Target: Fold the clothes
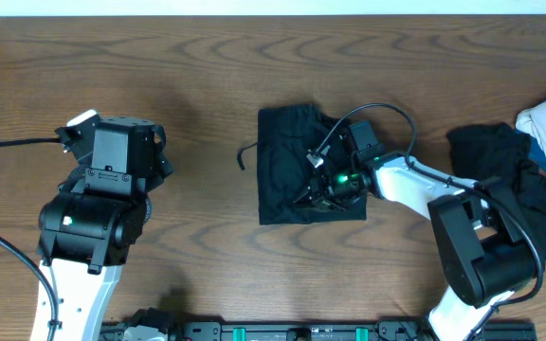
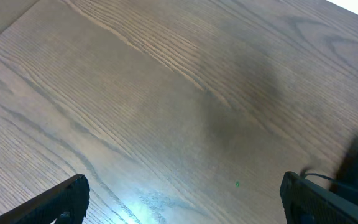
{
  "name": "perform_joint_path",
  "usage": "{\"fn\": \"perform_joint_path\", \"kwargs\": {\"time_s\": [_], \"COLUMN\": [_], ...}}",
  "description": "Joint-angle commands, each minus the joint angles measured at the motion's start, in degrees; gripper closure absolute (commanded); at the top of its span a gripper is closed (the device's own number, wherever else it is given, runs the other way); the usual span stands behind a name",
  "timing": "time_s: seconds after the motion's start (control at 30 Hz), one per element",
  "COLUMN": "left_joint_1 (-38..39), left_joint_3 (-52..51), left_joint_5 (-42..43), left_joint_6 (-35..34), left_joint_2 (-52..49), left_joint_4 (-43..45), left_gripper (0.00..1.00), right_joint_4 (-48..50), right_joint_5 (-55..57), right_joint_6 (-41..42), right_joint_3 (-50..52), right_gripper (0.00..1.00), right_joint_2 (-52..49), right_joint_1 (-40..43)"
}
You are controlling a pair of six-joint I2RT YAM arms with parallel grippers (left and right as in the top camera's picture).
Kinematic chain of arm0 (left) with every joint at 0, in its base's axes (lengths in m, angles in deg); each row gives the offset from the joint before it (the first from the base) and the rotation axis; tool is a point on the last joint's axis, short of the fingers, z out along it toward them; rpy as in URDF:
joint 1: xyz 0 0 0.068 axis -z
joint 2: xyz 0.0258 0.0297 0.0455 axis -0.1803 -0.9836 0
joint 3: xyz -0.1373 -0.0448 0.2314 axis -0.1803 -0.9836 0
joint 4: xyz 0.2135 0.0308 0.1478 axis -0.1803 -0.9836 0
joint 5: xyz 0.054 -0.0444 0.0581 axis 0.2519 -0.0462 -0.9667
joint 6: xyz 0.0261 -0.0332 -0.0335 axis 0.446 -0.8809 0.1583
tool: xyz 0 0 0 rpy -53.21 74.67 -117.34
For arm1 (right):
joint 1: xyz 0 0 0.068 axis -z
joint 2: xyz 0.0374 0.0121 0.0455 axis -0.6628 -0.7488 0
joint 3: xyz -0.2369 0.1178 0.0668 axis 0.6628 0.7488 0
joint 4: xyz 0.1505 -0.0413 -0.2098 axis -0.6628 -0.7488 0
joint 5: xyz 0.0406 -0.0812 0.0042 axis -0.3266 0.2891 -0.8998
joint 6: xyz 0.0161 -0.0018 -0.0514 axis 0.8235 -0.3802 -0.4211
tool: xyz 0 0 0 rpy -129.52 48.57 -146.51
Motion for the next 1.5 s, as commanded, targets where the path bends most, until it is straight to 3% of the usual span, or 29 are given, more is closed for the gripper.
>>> {"fn": "perform_joint_path", "kwargs": {"time_s": [0.0, 0.23, 0.37, 0.47, 0.6, 0.73, 0.93, 1.2, 1.47], "left_joint_1": [-0.3, -0.3, -0.3, -0.3, -0.3, -0.3, -0.3, -0.3, -0.3], "left_joint_3": [-0.2, -0.2, -0.2, -0.2, -0.2, -0.2, -0.2, -0.2, -0.2], "left_joint_5": [-0.5, -0.5, -0.5, -0.5, -0.5, -0.5, -0.5, -0.5, -0.5], "left_joint_6": [-0.9, -0.9, -0.9, -0.9, -0.9, -0.9, -0.9, -0.9, -0.9], "left_joint_2": [-0.1, -0.1, -0.1, -0.1, -0.1, -0.1, -0.1, -0.8, -2.6], "left_joint_4": [-0.2, -0.2, -0.2, -0.3, -0.2, -0.2, -0.2, -0.6, -1.7], "left_gripper": [0.02, 0.02, 0.02, 0.02, 0.02, 0.02, 0.02, 0.02, 0.02], "right_joint_4": [-0.5, 2.1, 2.0, 2.0, 3.5, 7.0, 11.1, 21.8, 24.3], "right_joint_5": [5.9, 0.8, 0.0, 2.2, 7.4, 11.4, 14.5, 13.0, 13.0], "right_joint_6": [2.5, 1.7, 1.8, 1.8, 1.8, 2.4, 3.6, 2.4, 2.8], "right_joint_3": [1.6, -0.6, -4.6, -7.9, -11.5, -12.4, -12.4, -12.4, -12.4], "right_gripper": [0.99, 0.99, 0.99, 0.98, 0.86, 0.86, 0.88, 0.90, 0.90], "right_joint_2": [-3.0, -0.9, 5.7, 11.6, 17.4, 18.4, 12.7, -2.1, -15.5], "right_joint_1": [1.7, 1.8, 1.7, 1.8, 1.9, 1.8, 1.7, 1.7, 2.9]}}
